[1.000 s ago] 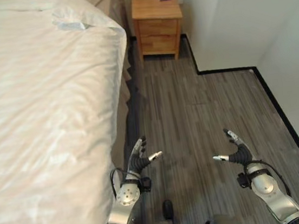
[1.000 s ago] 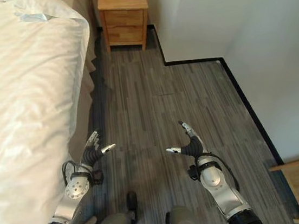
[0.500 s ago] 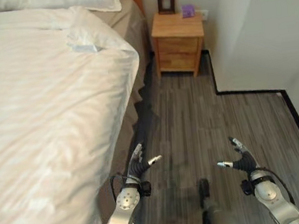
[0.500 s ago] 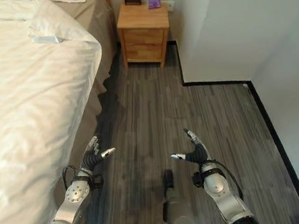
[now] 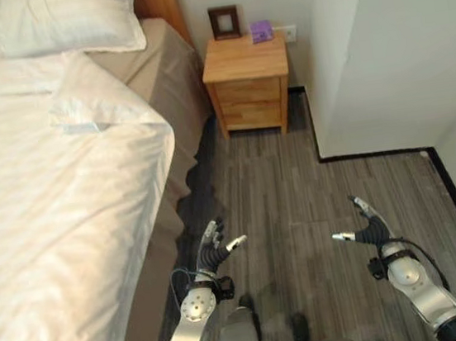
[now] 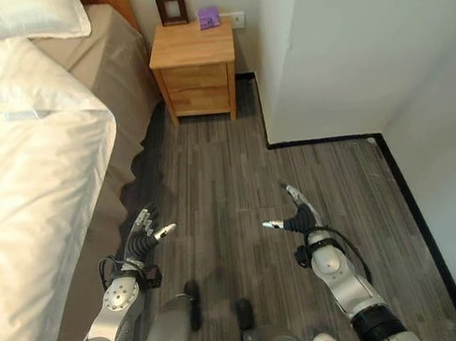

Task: Making the bed.

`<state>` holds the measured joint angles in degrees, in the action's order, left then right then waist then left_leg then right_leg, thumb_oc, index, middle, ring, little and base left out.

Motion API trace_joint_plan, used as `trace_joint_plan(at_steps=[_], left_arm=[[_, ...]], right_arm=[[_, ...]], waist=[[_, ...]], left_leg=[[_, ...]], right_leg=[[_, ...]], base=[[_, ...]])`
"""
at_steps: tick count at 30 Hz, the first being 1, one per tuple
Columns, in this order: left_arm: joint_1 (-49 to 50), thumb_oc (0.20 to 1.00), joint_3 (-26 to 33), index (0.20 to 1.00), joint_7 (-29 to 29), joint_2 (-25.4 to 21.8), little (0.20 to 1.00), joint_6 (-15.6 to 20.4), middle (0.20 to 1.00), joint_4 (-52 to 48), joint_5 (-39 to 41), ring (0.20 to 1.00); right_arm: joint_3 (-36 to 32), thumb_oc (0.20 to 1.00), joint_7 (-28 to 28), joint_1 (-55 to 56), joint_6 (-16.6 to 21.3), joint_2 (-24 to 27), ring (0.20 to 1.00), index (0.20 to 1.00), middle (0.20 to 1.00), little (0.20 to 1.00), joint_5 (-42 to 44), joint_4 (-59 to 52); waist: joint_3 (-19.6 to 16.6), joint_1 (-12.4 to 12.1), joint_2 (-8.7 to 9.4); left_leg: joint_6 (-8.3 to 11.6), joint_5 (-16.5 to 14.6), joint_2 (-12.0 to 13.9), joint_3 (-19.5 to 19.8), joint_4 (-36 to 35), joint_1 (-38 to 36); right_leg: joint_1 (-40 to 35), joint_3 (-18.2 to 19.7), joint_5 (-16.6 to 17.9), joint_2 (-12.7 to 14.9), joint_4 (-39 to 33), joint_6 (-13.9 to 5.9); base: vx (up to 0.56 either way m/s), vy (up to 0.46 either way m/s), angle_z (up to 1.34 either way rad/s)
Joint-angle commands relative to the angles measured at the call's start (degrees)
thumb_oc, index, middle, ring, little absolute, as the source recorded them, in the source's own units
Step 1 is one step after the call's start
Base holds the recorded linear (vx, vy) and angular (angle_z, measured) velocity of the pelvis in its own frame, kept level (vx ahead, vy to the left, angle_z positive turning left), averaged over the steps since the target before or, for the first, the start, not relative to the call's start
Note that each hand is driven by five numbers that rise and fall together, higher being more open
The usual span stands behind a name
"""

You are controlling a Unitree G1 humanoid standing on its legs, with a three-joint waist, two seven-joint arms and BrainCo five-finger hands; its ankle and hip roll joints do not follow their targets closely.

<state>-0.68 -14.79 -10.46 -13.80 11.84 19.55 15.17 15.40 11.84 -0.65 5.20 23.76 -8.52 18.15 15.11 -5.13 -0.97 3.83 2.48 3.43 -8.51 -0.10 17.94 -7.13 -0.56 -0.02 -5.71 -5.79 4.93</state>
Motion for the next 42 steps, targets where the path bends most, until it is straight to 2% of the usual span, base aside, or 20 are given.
trace_joint_plan(at_steps=[1,4,6,9,10,12,14,15,17,20,22,24,26,29,30,32,35,38,39,42], left_arm=[[0.03,1.0,0.42,1.0,-0.33,-1.23,1.0,2.96,1.0,-4.27,-0.93,1.0],[0.75,1.0,0.63,1.0,-0.03,-1.3,1.0,2.61,1.0,-4.38,-0.7,1.0],[1.67,1.0,0.68,1.0,0.52,-1.5,1.0,2.15,1.0,-4.3,-0.79,1.0],[1.62,1.0,1.01,1.0,0.78,-2.93,1.0,2.03,1.0,-4.33,-1.16,1.0],[1.89,1.0,2.66,1.0,0.05,-4.67,1.0,1.95,1.0,-4.39,-0.52,1.0],[1.24,1.0,4.98,1.0,-1.15,-6.48,1.0,1.56,1.0,-3.03,0.19,1.0],[0.25,1.0,6.55,1.0,-2.44,-8.26,1.0,1.28,1.0,-3.06,-0.44,1.0],[-1.92,1.0,7.32,1.0,-4.45,-9.48,1.0,1.77,1.0,-2.72,-0.46,1.0],[-5.04,1.0,7.7,1.0,-5.65,-10.11,1.0,2.17,1.0,-2.77,-0.27,1.0],[-9.14,1.0,6.83,1.0,-7.69,-9.59,1.0,2.83,1.0,-2.1,-0.55,1.0],[-9.69,1.0,6.37,1.0,-7.79,-8.21,1.0,3.43,1.0,-2.18,-0.34,1.0],[-9.23,1.0,6.49,1.0,-7.56,-7.42,1.0,3.98,1.0,-3.39,-0.21,1.0],[-7.99,1.0,7.22,1.0,-7.34,-7.31,1.0,4.69,1.0,-5.07,-0.5,1.0],[-7.39,1.0,7.46,1.0,-7.19,-7.11,1.0,5.33,1.0,-6.51,-0.12,1.0],[-7.54,1.0,7.23,1.0,-7.35,-6.79,1.0,6.03,1.0,-7.52,-0.14,1.0],[-7.6,1.0,7.42,1.0,-7.62,-6.68,1.0,6.02,1.0,-7.62,-0.27,1.0],[-6.58,1.0,8.24,1.0,-8.04,-5.59,1.0,6.75,1.0,-9.39,0.34,1.0],[-6.27,1.0,8.56,1.0,-8.62,-4.89,1.0,7.28,1.0,-10.97,0.83,1.0],[-6.8,1.0,8.29,1.0,-9.18,-4.09,1.0,7.95,1.0,-11.47,2.19,1.0],[-7.46,1.0,8.43,1.0,-9.79,-3.35,1.0,7.81,1.0,-10.92,2.33,1.0]], right_arm=[[-2.39,1.0,0.96,-0.8,2.43,0.4,1.0,1.0,1.0,1.0,-0.13,-5.32],[-2.52,1.0,0.92,-0.39,2.26,0.07,1.0,1.0,1.0,1.0,0.05,-5.45],[-2.26,1.0,0.12,-0.06,1.82,-0.67,1.0,1.0,1.0,1.0,0.07,-5.21],[-1.77,1.0,-0.42,-0.45,1.97,-0.93,1.0,1.0,1.0,1.0,-0.4,-5.01],[-1.77,1.0,-0.16,-0.89,2.2,-1.15,1.0,1.0,1.0,1.0,-0.14,-5.23],[-1.76,1.0,0.27,-1.92,2.33,-1.8,1.0,1.0,1.0,1.0,-0.29,-5.56],[-2.36,1.0,0.41,-2.14,2.47,-1.98,1.0,1.0,1.0,1.0,-0.5,-7.64],[-2.25,1.0,1.01,-3.09,2.97,-2.23,1.0,1.0,1.0,1.0,-0.12,-8.89],[-2.54,1.0,2.55,-4.52,2.86,-2.03,1.0,1.0,1.0,1.0,-1.53,-9.19],[-3.48,1.0,4.12,-3.64,2.67,-2.24,1.0,1.0,1.0,1.0,-1.13,-10.99],[-4.12,1.0,5.26,-3.27,2.6,-1.97,1.0,1.0,1.0,1.0,-0.53,-10.86],[-4.52,1.0,6.19,-3.58,2.18,-2.06,1.0,1.0,1.0,1.0,-0.9,-10.48],[-5.28,1.0,6.7,-3.18,2.47,-2.8,1.0,1.0,1.0,1.0,-1.1,-12.17],[-5.37,1.0,7.18,-2.87,3.01,-2.55,1.0,1.0,1.0,1.0,-2.06,-13.91],[-5.97,1.0,7.94,-2.81,3.29,-1.85,1.0,1.0,1.0,1.0,-3.92,-15.72],[-6.19,1.0,8.38,-3.12,3.38,-1.72,1.0,1.0,1.0,1.0,-4.43,-15.78],[-6.51,1.0,9.34,-5.87,4.08,0.26,1.0,1.0,1.0,1.0,-6.16,-17.56],[-6.54,1.0,10.44,-8.03,4.66,1.91,1.0,1.0,1.0,1.0,-6.89,-18.9],[-6.49,1.0,11.42,-9.29,4.79,3.1,1.0,1.0,1.0,1.0,-7.26,-19.5],[-5.86,1.0,11.83,-10.95,4.37,3.83,1.0,1.0,1.0,1.0,-7.57,-18.39]], waist=[[0.13,-2.76,1.21],[-0.24,-3.3,1.6],[-1.03,-3.32,1.95],[-1.41,-4.16,3.4],[-1.22,-5.33,5.42],[0.34,-6.11,8.11],[2.94,-4.88,8.78],[6.6,-2.5,7.05],[9.79,-1.45,5.08],[13.27,1.21,4.97],[14.65,3.38,5.32],[14.68,5.06,5.15],[14.68,6.96,3.88],[14.68,8.22,3.18],[14.68,8.75,3.52],[14.68,9.21,3.37],[14.68,9.88,2.08],[14.68,9.46,1.72],[14.68,8.49,2.13],[14.68,8.37,2.36]], left_leg=[[1.29,6.17,0.65,-5.52,-4.47,-0.07],[0.8,7.25,1.13,-9.57,-4.29,0.24],[-1.01,8.69,1.65,-10.82,-4.27,-1.17],[-1.36,10.38,1.5,-9.74,-3.97,-1.26],[-2.06,10.22,1.88,-9.95,-3.61,-1.26],[-3.04,8.54,1.7,-9.95,-2.84,-1.77],[-4.01,6.0,1.82,-9.17,-2.4,-3.37],[-4.24,4.29,3.01,-6.86,-3.1,-6.5],[-3.59,3.86,4.66,-4.26,-3.33,-7.13],[-2.04,1.91,3.68,-0.65,-3.28,-8.39],[-1.62,0.28,1.39,1.65,-2.87,-9.12],[-0.82,-1.43,0.02,3.61,-4.06,-10.01],[0.59,-3.63,0.32,6.35,-4.9,-11.74],[1.01,-4.99,0.36,8.23,-4.9,-12.28],[0.87,-6.11,-1.32,10.09,-4.9,-12.77],[0.93,-6.46,-1.63,10.9,-4.9,-13.22],[1.98,-9.54,0.74,12.33,-0.87,-13.54],[3.84,-9.09,2.49,11.8,7.86,-8.28],[4.69,-5.75,2.28,11.7,18.19,-0.7],[3.71,-4.19,3.27,9.03,22.76,3.38]], right_leg=[[-6.71,-2.3,-9.19,4.07,0.79,-9.43],[-9.41,-1.71,-10.27,3.57,0.79,-9.52],[-10.75,-1.37,-10.52,3.53,0.79,-9.85],[-11.51,0.2,-11.22,4.0,0.97,-10.26],[-10.87,0.05,-11.76,4.81,3.47,-10.93],[-7.56,-1.17,-10.48,5.57,12.29,-13.73],[0.38,-2.56,-3.91,6.7,27.12,-18.66],[11.63,-4.02,0.19,6.81,42.12,-19.5],[18.57,-7.39,-0.21,8.95,45.77,-18.02],[21.86,-8.81,-5.6,10.64,33.61,-13.83],[21.48,-5.84,-3.64,10.47,18.16,-13.22],[24.56,-3.77,1.63,13.24,7.24,-14.95],[31.48,-2.67,6.53,16.26,1.55,-17.23],[33.81,-1.2,7.6,16.84,1.45,-17.74],[33.21,0.81,8.95,17.46,0.79,-18.07],[32.87,0.66,10.14,17.7,0.84,-18.46],[30.3,-1.15,10.41,16.92,1.16,-17.92],[28.61,-2.61,8.86,16.23,0.79,-16.64],[27.16,-3.36,7.23,15.77,0.79,-14.83],[25.4,-4.79,5.38,15.38,0.79,-13.26]], base=[[0.18,0.03,-0.05],[0.37,0.077,-0.03],[0.44,0.094,-0.11],[0.31,0.089,-0.43],[0.29,0.078,-0.48],[0.32,0.08,-0.23],[0.21,0.151,0.0],[0.13,0.179,0.37],[0.15,0.046,0.98],[0.35,-0.13,1.32],[0.35,-0.189,1.37],[0.41,-0.16,1.37],[0.52,-0.201,0.54],[0.37,-0.217,0.64],[0.31,-0.209,0.88],[0.28,-0.261,0.78],[0.32,-0.359,0.25],[0.12,-0.224,0.35],[0.02,-0.154,0.19],[0.1,-0.177,0.48]])
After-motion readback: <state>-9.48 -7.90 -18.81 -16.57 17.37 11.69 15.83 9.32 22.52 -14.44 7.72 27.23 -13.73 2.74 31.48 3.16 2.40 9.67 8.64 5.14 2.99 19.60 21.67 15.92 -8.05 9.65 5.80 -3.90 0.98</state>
